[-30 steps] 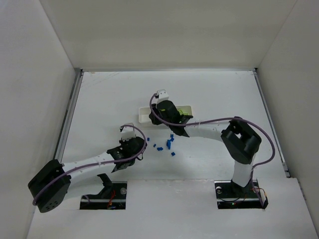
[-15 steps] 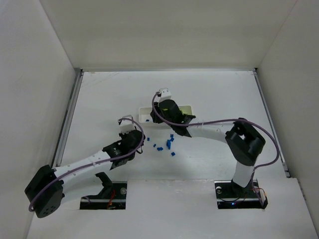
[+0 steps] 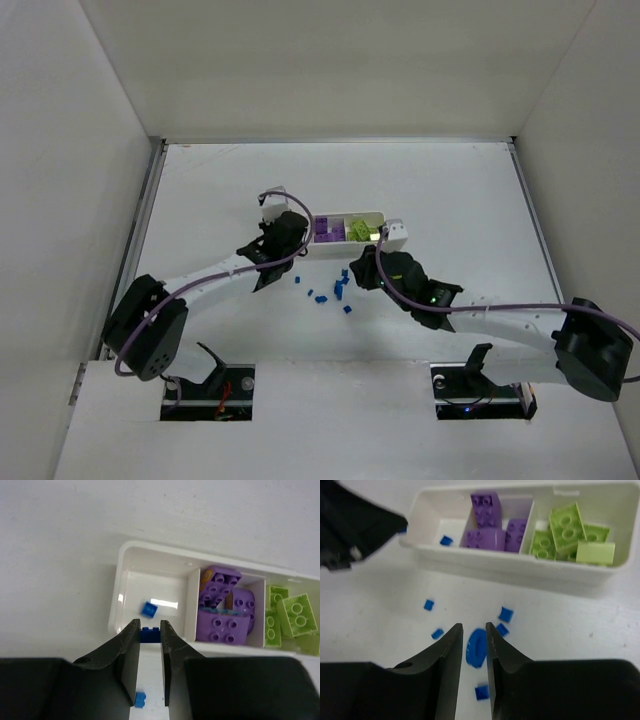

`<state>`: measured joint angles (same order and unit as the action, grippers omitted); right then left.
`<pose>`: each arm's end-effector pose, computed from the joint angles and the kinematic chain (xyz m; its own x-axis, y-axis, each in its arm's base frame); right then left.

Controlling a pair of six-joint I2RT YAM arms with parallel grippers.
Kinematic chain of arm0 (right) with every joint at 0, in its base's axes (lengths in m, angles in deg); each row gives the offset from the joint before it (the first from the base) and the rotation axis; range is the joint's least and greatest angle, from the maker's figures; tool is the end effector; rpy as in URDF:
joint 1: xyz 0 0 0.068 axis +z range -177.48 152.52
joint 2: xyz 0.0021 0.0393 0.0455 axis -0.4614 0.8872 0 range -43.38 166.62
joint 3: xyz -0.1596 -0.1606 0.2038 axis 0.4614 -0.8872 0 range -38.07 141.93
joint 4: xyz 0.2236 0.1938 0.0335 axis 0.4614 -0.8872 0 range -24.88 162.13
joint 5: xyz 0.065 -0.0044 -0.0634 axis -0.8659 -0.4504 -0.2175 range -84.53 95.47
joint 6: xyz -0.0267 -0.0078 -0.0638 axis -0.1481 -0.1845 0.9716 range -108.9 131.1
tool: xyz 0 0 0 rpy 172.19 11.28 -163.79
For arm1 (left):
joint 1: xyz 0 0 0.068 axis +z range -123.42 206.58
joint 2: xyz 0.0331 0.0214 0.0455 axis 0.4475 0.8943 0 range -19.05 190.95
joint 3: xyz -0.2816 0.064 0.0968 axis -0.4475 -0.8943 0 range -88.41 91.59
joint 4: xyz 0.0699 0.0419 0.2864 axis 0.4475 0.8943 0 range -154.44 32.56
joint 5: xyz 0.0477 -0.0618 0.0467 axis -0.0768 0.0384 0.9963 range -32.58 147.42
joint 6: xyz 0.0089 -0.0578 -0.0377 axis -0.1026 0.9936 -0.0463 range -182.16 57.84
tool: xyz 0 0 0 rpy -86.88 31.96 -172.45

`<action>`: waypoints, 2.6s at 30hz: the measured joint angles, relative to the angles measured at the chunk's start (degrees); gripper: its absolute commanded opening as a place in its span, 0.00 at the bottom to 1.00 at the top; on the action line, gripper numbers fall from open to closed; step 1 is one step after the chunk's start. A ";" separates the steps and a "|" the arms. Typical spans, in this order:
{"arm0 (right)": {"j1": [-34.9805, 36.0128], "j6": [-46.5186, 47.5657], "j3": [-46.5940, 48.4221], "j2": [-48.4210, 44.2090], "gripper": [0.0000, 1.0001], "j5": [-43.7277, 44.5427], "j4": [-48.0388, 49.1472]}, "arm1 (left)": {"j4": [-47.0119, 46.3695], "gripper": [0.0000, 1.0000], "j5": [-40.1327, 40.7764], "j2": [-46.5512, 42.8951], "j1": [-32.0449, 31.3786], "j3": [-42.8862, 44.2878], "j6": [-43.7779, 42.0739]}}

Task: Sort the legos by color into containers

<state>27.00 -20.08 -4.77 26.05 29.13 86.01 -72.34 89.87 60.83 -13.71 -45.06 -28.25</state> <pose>0.1908 0.2281 0.2250 -0.4623 0.1684 -0.8706 -0.3394 0.8734 0.3492 0.2777 -0.1956 0.2267 -0.4073 -0.2718 -0.8719 -0.0490 0.9598 -0.2763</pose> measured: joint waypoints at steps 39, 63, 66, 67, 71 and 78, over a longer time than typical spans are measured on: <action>6.62 -3.65 10.91 23.08 0.20 1.62 -11.74 | 3.72 0.38 -2.01 -31.74 -9.88 -24.57 4.63; -2.43 3.74 42.73 38.86 0.18 0.79 -12.17 | 2.51 0.38 -3.82 -39.39 -7.69 -32.61 7.39; -2.75 4.02 44.74 42.14 0.27 -0.13 -12.46 | 2.34 0.38 -3.96 -37.22 -7.69 -32.61 7.32; -2.64 4.07 45.05 42.73 0.32 -0.35 -12.50 | 2.12 0.38 -3.98 -36.26 -7.65 -32.61 7.28; -2.29 4.42 45.13 42.91 0.44 -0.79 -12.52 | 0.76 0.38 -3.98 -31.08 -7.58 -32.46 7.08; -2.19 4.63 36.81 33.92 0.29 0.02 -10.73 | -1.75 0.38 -3.98 -24.04 -8.17 -30.86 6.91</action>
<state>24.81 -15.44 32.04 59.97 29.15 75.28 -74.09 85.89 36.79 -21.89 -75.92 -21.34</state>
